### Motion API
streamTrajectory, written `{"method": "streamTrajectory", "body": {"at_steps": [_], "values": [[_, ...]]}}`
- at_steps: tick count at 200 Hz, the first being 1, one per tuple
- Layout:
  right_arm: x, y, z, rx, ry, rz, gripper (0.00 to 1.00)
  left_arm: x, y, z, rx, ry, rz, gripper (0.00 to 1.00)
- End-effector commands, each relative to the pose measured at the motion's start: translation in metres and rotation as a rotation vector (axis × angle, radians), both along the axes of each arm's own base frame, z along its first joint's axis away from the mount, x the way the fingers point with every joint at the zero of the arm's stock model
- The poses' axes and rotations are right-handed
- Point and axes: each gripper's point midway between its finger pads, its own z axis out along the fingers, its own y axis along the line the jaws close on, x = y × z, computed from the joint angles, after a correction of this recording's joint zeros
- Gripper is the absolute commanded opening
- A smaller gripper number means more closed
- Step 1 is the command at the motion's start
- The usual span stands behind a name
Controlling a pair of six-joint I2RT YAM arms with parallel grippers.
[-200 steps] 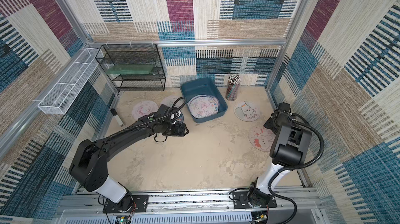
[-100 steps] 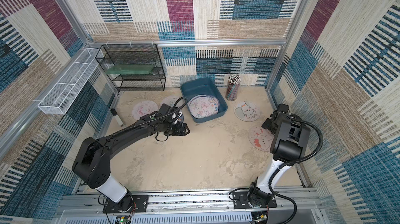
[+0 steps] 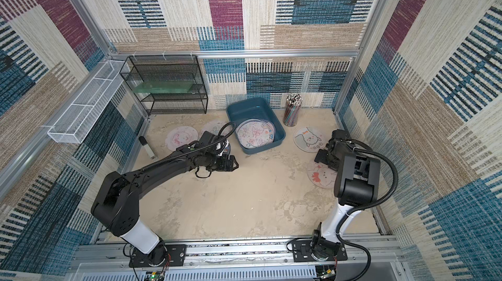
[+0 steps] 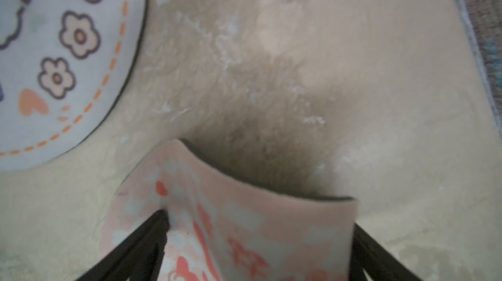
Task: Put the coasters into the storage box
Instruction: Move the coaster to the center of the board.
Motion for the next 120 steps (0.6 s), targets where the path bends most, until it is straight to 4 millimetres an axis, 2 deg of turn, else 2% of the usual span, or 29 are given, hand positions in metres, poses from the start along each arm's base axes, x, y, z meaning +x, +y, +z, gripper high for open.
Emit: {"method": "streamTrajectory", "body": {"at_steps": [1, 18, 38, 50, 90, 103, 120], "values": [[-0.035, 0.054, -0.016, 0.18, 0.144, 0.083, 0.95, -0.001, -0.003, 0.004, -0.025, -0.016, -0.015, 0.87], [-0.042, 0.07, -0.018, 0.194, 0.175, 0.094, 0.95, -0.003, -0.001, 0.004, -0.022, -0.018, -0.014, 0.87], [-0.051, 0.071, -0.012, 0.18, 0.198, 0.075, 0.95, -0.004, 0.001, 0.005, -0.018, -0.021, -0.013, 0.87], [-0.055, 0.054, -0.005, 0.124, 0.214, 0.034, 0.95, -0.005, 0.003, 0.007, -0.019, -0.027, -0.01, 0.87], [-0.054, -0.022, 0.03, -0.02, 0.172, -0.119, 0.95, -0.01, 0.006, 0.007, -0.018, -0.027, -0.005, 0.87], [-0.051, -0.035, 0.034, -0.021, 0.158, -0.14, 0.95, -0.01, 0.006, 0.006, -0.018, -0.025, -0.003, 0.87], [-0.039, -0.04, 0.033, 0.002, 0.128, -0.14, 0.95, -0.009, 0.005, 0.006, -0.02, -0.025, -0.006, 0.87]]}}
